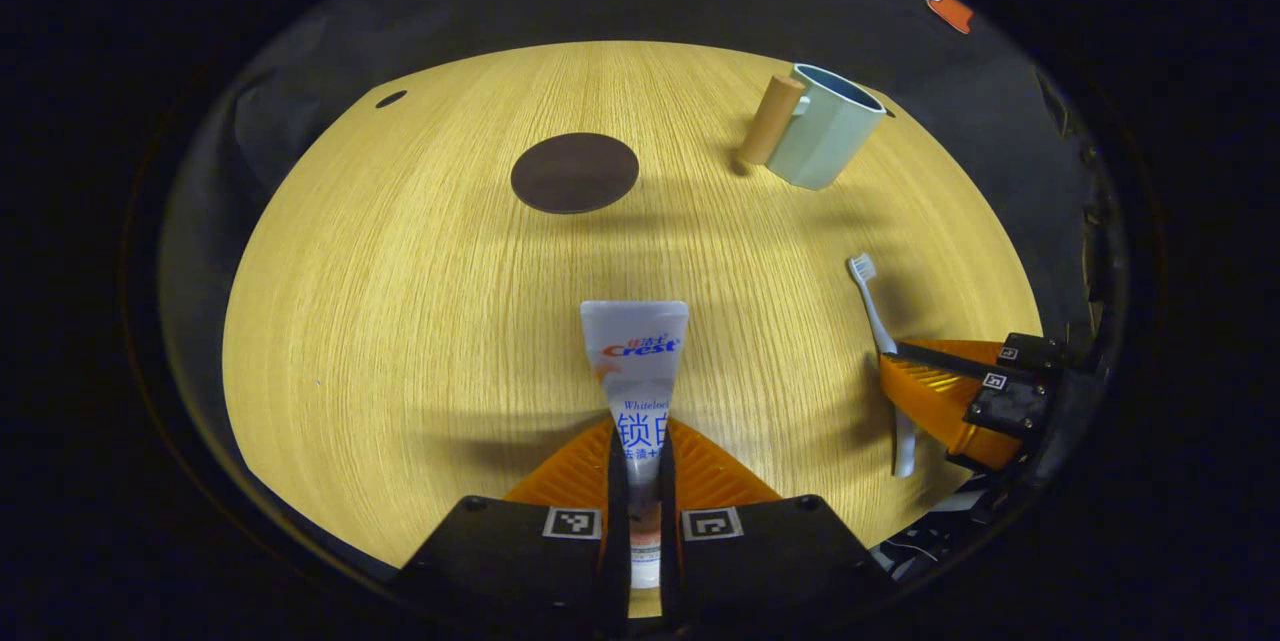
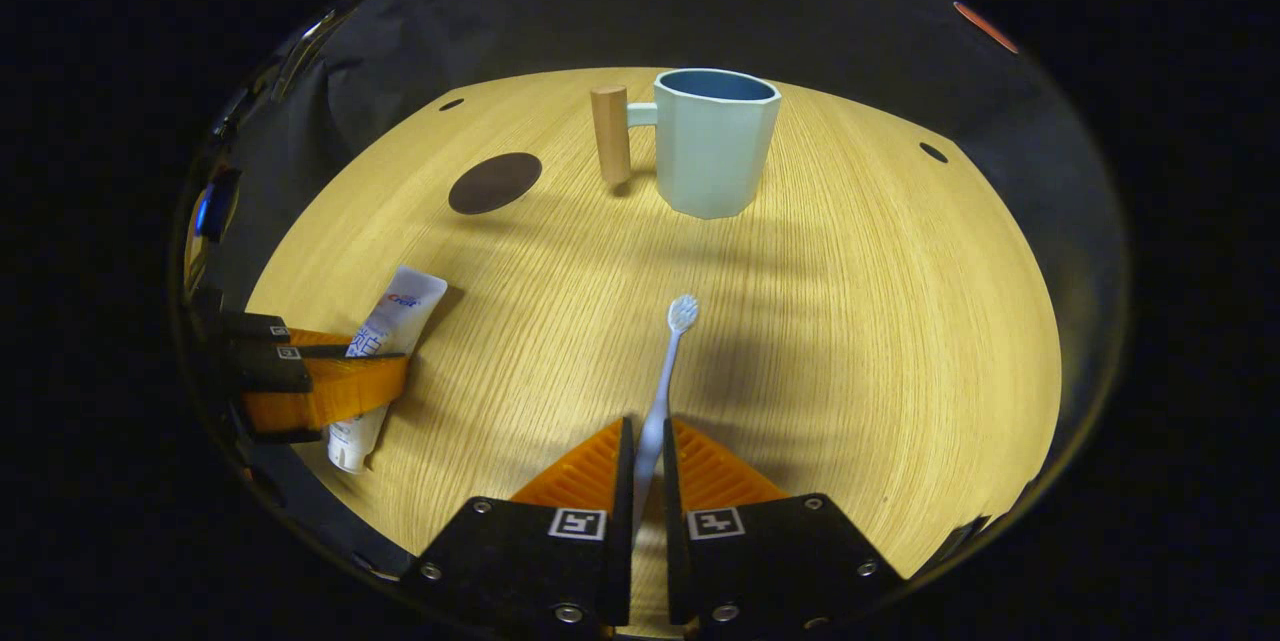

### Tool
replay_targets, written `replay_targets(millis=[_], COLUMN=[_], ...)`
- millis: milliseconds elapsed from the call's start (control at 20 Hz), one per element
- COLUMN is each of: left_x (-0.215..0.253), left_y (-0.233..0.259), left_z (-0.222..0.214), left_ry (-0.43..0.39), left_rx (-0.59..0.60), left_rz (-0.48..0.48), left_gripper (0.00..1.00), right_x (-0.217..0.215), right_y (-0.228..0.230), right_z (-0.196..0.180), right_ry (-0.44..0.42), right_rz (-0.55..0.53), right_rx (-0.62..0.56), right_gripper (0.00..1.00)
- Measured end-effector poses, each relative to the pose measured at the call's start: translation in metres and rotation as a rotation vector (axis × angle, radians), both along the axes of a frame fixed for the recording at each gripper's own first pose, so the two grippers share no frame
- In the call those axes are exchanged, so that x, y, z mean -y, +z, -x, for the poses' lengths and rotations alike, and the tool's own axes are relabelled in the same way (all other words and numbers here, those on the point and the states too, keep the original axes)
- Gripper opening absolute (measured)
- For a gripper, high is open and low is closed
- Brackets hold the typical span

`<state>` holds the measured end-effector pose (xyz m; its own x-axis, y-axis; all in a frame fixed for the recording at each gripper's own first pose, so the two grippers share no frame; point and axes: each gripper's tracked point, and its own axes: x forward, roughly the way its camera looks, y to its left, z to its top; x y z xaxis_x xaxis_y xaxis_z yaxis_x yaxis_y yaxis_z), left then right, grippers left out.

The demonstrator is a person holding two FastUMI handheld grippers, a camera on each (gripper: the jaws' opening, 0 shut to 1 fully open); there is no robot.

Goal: Put the toothbrush and toothpaste on the desktop into the cup, then pick up the cup and place it on the coaster on the desktop.

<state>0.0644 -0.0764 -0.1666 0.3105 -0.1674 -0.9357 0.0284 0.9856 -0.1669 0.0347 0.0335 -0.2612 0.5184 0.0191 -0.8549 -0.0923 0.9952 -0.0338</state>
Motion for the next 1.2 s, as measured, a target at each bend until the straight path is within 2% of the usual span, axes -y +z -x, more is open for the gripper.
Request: replay_targets(millis=[50,150,300,450,500,550,600,700,850,1000,1100,1200], left_x=[0.001,0.005,0.016,0.019,0.045,0.039,0.008,-0.023,-0.039,-0.061,-0.044,-0.060], left_y=[0.010,0.032,0.071,0.118,0.139,0.172,0.179,0.182,0.239,0.291,0.245,0.264], left_z=[-0.014,-0.045,-0.095,-0.159,-0.101,-0.102,-0.109,-0.125,-0.123,-0.110,-0.127,-0.125], left_ry=[-0.003,-0.033,-0.068,-0.062,-0.057,-0.053,-0.045,-0.030,-0.014,-0.002,0.005,0.019], left_rx=[0.013,0.040,0.075,0.130,0.152,0.170,0.191,0.219,0.257,0.291,0.308,0.327], left_rz=[0.002,-0.015,-0.011,-0.018,-0.015,-0.019,-0.020,-0.015,-0.015,-0.026,-0.025,-0.015], left_gripper=[0.16,0.15,0.15,0.15,0.16,0.17,0.15,0.16,0.15,0.15,0.15,0.15], right_x=[-0.003,-0.005,-0.012,-0.014,-0.013,-0.012,-0.009,0.001,0.012,0.018,0.018,0.021], right_y=[0.000,0.000,0.006,0.014,0.020,0.025,0.030,0.042,0.069,0.103,0.122,0.138], right_z=[0.001,0.000,-0.004,-0.008,-0.010,-0.010,-0.011,-0.016,-0.020,-0.024,-0.028,-0.033], right_ry=[0.006,0.027,0.073,0.097,0.096,0.088,0.082,0.069,0.069,0.086,0.097,0.099], right_rz=[-0.009,-0.006,0.012,0.017,0.009,0.000,-0.008,-0.016,-0.057,-0.048,-0.038,-0.035], right_rx=[-0.001,0.011,0.060,0.133,0.153,0.174,0.196,0.243,0.324,0.430,0.486,0.540], right_gripper=[0.10,0.08,0.07,0.07,0.07,0.07,0.07,0.07,0.07,0.07,0.07,0.07])
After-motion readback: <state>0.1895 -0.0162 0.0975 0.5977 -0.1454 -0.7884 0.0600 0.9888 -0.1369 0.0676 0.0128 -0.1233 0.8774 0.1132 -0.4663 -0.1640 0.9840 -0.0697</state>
